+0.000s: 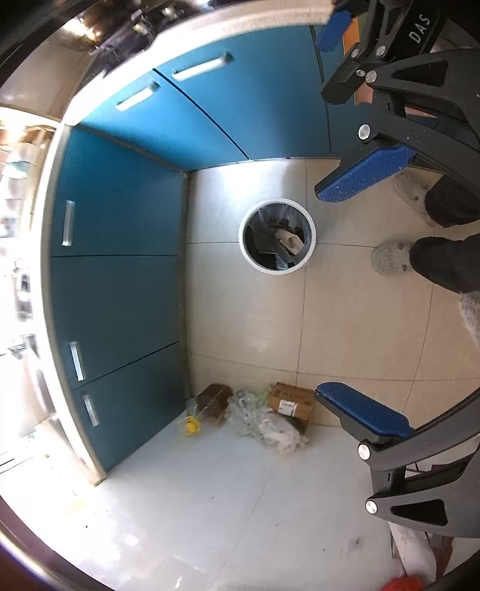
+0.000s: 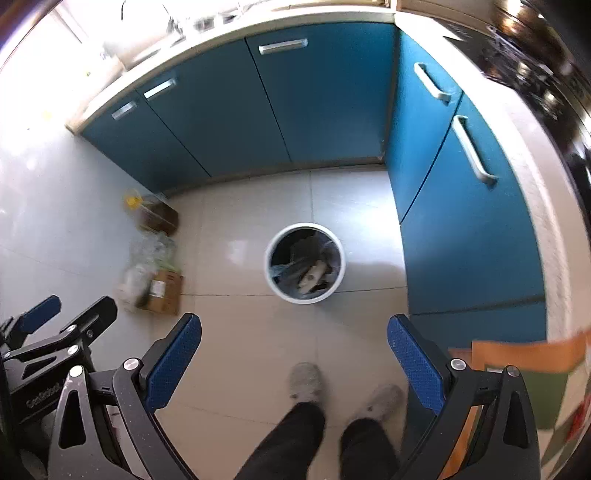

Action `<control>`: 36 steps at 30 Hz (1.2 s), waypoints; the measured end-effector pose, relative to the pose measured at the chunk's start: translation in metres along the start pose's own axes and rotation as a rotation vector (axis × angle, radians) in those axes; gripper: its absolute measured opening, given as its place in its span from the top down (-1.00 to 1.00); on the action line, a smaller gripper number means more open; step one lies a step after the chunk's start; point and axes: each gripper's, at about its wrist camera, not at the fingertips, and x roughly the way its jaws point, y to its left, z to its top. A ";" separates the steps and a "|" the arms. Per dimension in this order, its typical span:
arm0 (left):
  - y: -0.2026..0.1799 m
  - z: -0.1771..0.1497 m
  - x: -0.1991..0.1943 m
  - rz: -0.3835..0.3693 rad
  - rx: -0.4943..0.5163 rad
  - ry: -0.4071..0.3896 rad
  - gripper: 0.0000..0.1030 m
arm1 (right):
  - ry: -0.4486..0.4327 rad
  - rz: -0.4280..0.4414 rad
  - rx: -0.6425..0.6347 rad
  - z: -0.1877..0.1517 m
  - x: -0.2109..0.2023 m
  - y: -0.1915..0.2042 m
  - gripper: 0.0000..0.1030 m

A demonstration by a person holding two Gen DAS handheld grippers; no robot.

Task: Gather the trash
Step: 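Move both tools back toward the counter, then grasp the clear printed snack wrapper with the left tool while the right tool grasps the red packet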

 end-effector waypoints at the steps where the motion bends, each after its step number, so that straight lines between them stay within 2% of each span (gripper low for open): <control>1: -0.003 0.001 -0.010 0.004 0.006 -0.010 -0.93 | -0.002 0.017 0.020 -0.001 -0.011 -0.004 -0.98; 4: -0.021 0.007 -0.040 0.000 0.028 -0.046 -0.93 | -0.032 0.054 0.126 -0.007 -0.055 -0.036 -0.98; 7: -0.060 0.013 -0.057 -0.017 0.088 -0.063 -0.93 | -0.087 0.043 0.252 -0.013 -0.086 -0.085 -0.98; 9: -0.095 0.017 -0.065 -0.041 0.139 -0.062 -0.93 | -0.126 0.005 0.364 -0.024 -0.105 -0.133 -0.98; 12: -0.161 0.013 -0.072 -0.093 0.236 -0.050 -0.93 | -0.152 -0.124 0.536 -0.055 -0.127 -0.215 -0.98; 15: -0.230 0.002 -0.076 -0.156 0.337 -0.017 -0.93 | -0.113 -0.240 0.667 -0.098 -0.135 -0.297 -0.98; 18: -0.296 -0.018 -0.068 -0.183 0.443 0.028 -0.93 | -0.037 -0.300 0.746 -0.135 -0.126 -0.352 -0.97; 20: -0.324 -0.030 -0.062 -0.191 0.494 0.064 -0.93 | -0.001 -0.308 0.765 -0.150 -0.116 -0.373 -0.97; 23: -0.360 -0.048 -0.049 -0.198 0.542 0.123 -0.93 | 0.017 -0.283 0.785 -0.162 -0.105 -0.393 -0.82; 25: -0.372 -0.056 -0.044 -0.195 0.562 0.142 -0.93 | -0.015 -0.313 0.749 -0.159 -0.109 -0.391 -0.59; 27: -0.381 -0.062 -0.041 -0.181 0.584 0.146 -0.93 | -0.033 -0.369 0.701 -0.156 -0.112 -0.387 -0.05; 28: -0.385 -0.064 -0.040 -0.173 0.590 0.145 -0.93 | -0.051 -0.363 0.697 -0.157 -0.113 -0.384 0.06; 29: -0.388 -0.066 -0.039 -0.169 0.594 0.148 -0.93 | -0.077 -0.338 0.697 -0.159 -0.116 -0.385 0.36; 30: -0.392 -0.067 -0.039 -0.172 0.593 0.153 -0.93 | -0.089 -0.313 0.703 -0.160 -0.117 -0.386 0.87; 33: -0.406 -0.065 -0.042 -0.206 0.592 0.166 -0.93 | -0.134 -0.295 0.744 -0.171 -0.132 -0.400 0.88; 36: -0.429 -0.061 -0.045 -0.275 0.607 0.187 -0.93 | -0.190 -0.302 0.791 -0.181 -0.155 -0.417 0.89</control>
